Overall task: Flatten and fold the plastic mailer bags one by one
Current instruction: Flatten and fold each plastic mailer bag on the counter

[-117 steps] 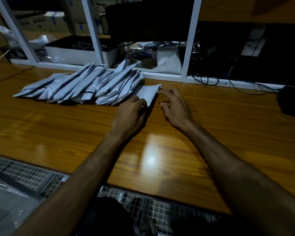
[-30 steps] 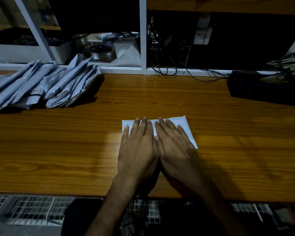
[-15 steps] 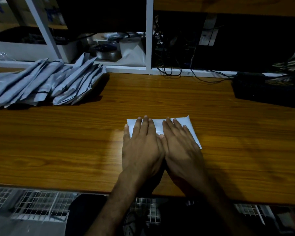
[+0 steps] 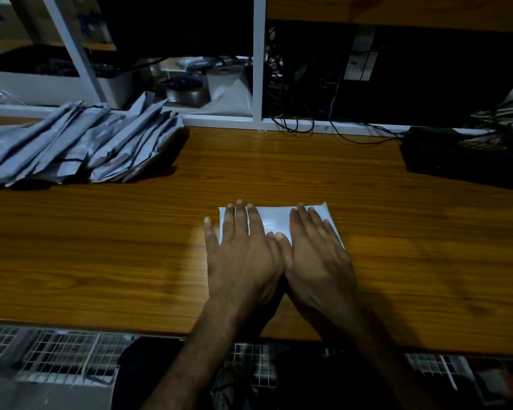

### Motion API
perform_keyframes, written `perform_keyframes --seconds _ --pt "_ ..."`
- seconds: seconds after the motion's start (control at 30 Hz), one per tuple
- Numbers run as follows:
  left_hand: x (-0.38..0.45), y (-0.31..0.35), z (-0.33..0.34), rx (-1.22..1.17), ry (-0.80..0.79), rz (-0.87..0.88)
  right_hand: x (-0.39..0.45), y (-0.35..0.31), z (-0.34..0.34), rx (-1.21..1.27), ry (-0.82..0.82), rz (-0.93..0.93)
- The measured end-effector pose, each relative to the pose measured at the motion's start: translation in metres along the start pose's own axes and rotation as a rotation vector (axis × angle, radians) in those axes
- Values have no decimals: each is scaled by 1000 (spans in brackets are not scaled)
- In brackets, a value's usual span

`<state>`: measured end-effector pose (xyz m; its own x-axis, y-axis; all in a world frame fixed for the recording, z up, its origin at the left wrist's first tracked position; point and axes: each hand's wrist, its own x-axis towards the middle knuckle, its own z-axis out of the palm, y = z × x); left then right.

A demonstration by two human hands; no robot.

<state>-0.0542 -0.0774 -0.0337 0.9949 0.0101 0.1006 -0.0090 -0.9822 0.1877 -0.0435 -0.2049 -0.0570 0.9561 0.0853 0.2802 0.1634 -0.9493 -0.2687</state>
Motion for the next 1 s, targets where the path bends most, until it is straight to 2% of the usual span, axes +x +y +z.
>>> perform_keyframes --seconds 0.57,1.0 --pt "0 -11 2 -6 12 -107 -1 5 -13 -42 -81 148" --pt "-10 -43 -9 12 -77 -114 1 20 -24 -114 -171 186"
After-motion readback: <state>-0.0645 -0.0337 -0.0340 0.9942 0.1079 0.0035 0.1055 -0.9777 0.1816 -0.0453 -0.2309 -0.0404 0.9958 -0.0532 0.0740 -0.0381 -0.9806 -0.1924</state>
